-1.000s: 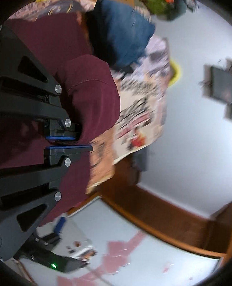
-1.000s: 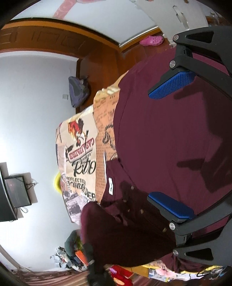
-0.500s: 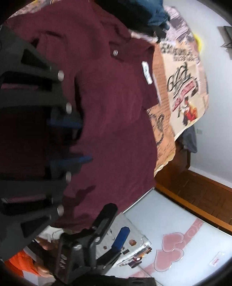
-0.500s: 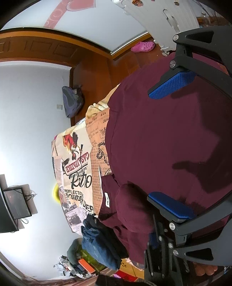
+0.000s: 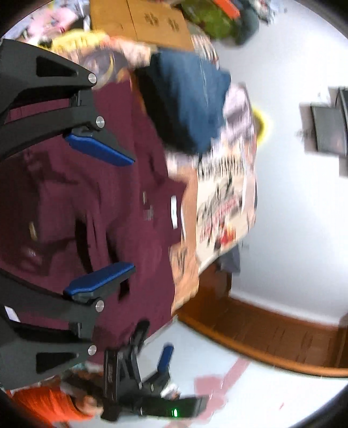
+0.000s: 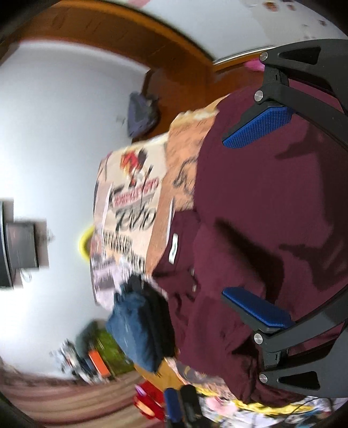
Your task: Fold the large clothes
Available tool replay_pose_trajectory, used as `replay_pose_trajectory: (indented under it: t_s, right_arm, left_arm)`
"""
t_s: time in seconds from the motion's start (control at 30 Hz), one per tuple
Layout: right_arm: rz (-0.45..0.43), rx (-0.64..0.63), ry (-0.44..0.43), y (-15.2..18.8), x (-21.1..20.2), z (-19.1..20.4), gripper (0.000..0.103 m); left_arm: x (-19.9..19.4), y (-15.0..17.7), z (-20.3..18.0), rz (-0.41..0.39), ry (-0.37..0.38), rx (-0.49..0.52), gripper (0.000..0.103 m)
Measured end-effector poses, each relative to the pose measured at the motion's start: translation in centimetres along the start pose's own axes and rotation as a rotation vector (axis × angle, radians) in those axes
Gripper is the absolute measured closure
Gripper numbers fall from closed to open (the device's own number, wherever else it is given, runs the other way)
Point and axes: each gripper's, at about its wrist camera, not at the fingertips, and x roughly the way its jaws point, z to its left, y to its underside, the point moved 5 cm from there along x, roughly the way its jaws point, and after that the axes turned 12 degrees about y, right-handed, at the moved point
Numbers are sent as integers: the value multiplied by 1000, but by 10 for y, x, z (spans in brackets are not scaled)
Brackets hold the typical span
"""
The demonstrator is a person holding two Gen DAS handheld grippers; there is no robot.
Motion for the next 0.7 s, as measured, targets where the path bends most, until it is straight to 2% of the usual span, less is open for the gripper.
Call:
replay_pose_trajectory:
  t_s: [0.03,0.17,0.37,0.53,0.63,0.7]
  right_arm:
    - [-3,-27,-10,-3,1,10,0]
    - [2,-153,-53,-9,13,46,0]
    - [148,-380,-7,16,61,78,0]
    - [259,-486,40,47,88,74,1]
    - [292,-467,54,52,99,68,1]
    - [281,-442,88,46,103,65,2]
  left_arm:
    - [-8,4,18,5,-45,-14,30]
    - [-25,24,65,39,-130,-65,30]
    - [-30,85,117,154,-228,-120,29]
    - [-28,132,130,219,-219,-148,29]
    - [-28,158,133,251,-193,-176,29]
    - [-24,170,134,272,-186,-199,29]
